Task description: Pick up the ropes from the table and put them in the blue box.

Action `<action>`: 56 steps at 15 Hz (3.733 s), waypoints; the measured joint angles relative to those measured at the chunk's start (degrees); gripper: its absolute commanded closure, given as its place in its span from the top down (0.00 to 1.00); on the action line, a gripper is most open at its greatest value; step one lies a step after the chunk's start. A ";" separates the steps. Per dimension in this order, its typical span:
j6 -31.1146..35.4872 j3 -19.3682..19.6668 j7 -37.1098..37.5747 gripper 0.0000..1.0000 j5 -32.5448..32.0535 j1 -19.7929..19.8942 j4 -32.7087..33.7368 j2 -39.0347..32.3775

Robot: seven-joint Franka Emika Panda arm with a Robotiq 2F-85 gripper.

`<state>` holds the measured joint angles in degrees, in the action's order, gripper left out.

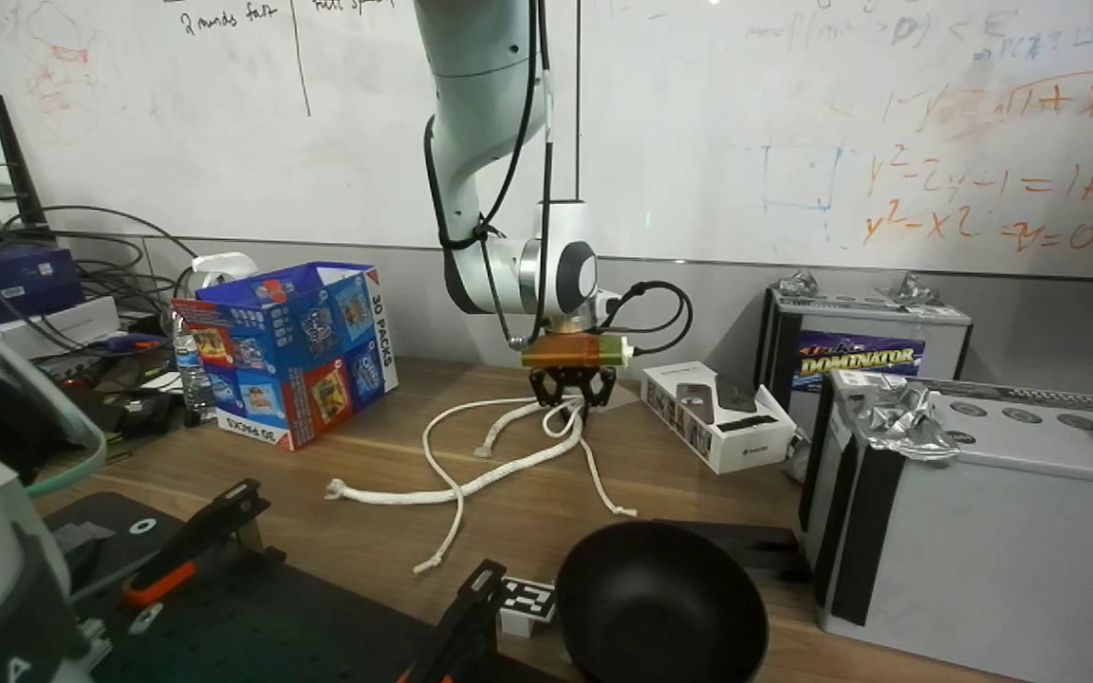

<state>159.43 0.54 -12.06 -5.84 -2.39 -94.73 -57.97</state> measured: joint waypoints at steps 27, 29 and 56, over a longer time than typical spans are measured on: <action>-53.61 -23.99 -21.78 0.04 28.28 5.22 -4.50 39.98; -56.34 -23.00 -19.12 0.04 31.43 3.66 -4.03 44.81; -45.33 -16.75 5.55 0.03 21.28 -10.71 6.39 43.31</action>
<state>114.11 -16.21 -6.51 15.44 -13.10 -88.34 -14.66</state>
